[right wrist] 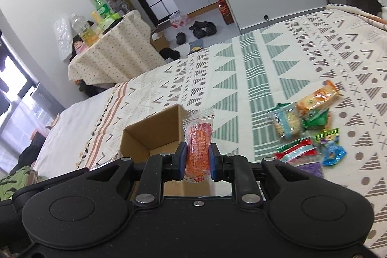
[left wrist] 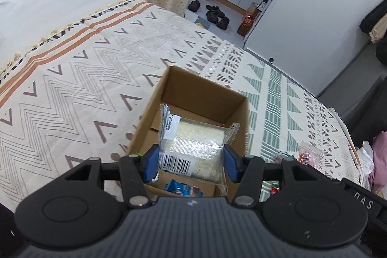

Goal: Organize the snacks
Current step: 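Lower both held snacks into the cardboard box and open both grippers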

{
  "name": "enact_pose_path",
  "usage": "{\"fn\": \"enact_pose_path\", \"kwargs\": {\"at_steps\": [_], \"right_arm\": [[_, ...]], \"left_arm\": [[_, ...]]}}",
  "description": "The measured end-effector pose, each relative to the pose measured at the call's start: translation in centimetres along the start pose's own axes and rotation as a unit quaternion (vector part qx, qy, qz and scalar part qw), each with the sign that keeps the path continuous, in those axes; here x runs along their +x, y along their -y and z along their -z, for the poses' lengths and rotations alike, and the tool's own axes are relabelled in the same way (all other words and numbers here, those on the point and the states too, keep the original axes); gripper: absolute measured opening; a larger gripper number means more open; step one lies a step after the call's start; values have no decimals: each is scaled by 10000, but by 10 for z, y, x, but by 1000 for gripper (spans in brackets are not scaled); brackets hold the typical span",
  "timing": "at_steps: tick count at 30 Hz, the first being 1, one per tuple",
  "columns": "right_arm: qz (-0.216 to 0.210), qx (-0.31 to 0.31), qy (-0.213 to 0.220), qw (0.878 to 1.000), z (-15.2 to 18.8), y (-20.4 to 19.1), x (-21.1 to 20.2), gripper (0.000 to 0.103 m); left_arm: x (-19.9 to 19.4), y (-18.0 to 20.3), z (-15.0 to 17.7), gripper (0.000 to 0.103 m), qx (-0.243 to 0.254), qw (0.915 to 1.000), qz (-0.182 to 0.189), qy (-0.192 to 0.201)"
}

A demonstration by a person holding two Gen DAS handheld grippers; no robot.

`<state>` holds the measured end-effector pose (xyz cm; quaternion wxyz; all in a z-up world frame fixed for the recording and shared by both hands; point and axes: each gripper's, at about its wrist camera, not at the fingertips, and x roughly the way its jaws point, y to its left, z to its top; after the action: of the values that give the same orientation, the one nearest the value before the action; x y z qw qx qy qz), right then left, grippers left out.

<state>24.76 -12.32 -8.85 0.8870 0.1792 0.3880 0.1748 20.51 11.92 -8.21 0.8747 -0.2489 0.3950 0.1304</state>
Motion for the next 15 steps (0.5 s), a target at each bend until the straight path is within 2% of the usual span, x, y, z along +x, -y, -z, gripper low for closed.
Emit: {"fn": "enact_pose_path", "kwargs": {"at_steps": [9,15], "right_arm": [[-82,-160,-195,9996,6,-29,19,19],[-164,-234,-278,9992,9,-45,28,19]], "left_arm": [[2,-17,-7,61,-329,9992,191,95],[-4,-21,-11,69,-322,9993,31,202]]}}
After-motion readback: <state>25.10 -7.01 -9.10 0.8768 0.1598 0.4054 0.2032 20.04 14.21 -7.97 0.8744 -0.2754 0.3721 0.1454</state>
